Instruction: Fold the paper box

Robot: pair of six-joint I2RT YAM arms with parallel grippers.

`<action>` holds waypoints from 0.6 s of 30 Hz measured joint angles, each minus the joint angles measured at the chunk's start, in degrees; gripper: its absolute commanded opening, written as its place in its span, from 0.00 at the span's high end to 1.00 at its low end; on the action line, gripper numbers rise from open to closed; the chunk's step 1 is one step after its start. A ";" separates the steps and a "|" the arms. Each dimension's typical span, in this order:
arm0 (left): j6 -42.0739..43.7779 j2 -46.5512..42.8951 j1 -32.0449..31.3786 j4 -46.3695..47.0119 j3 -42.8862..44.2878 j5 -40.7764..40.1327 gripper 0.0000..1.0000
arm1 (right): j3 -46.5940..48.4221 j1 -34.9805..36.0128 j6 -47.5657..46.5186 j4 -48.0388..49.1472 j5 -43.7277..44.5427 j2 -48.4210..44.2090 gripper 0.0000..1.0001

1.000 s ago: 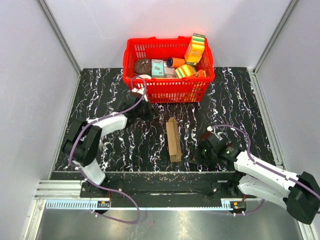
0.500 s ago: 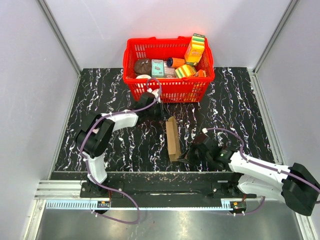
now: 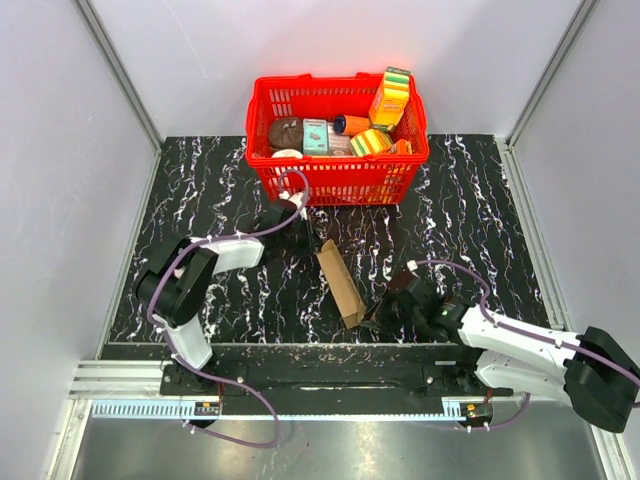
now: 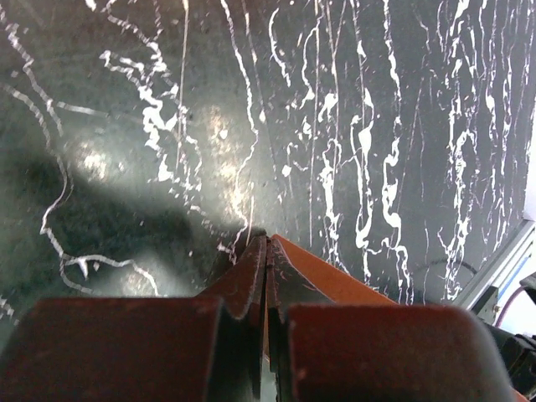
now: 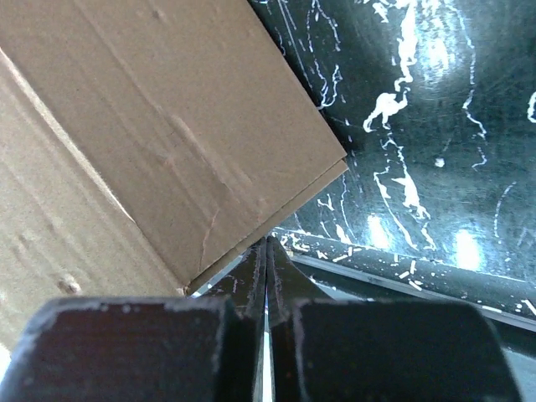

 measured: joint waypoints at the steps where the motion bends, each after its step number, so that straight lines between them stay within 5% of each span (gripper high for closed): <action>1: 0.00 -0.87 -0.02 -0.24 -0.90 -0.37 1.00 | 0.00 0.00 0.00 -0.48 0.26 -0.24 1.00; 18: -0.13 -13.33 -0.57 -11.32 -10.60 -8.41 0.92 | 2.01 0.00 -3.06 -7.32 7.67 -1.40 0.98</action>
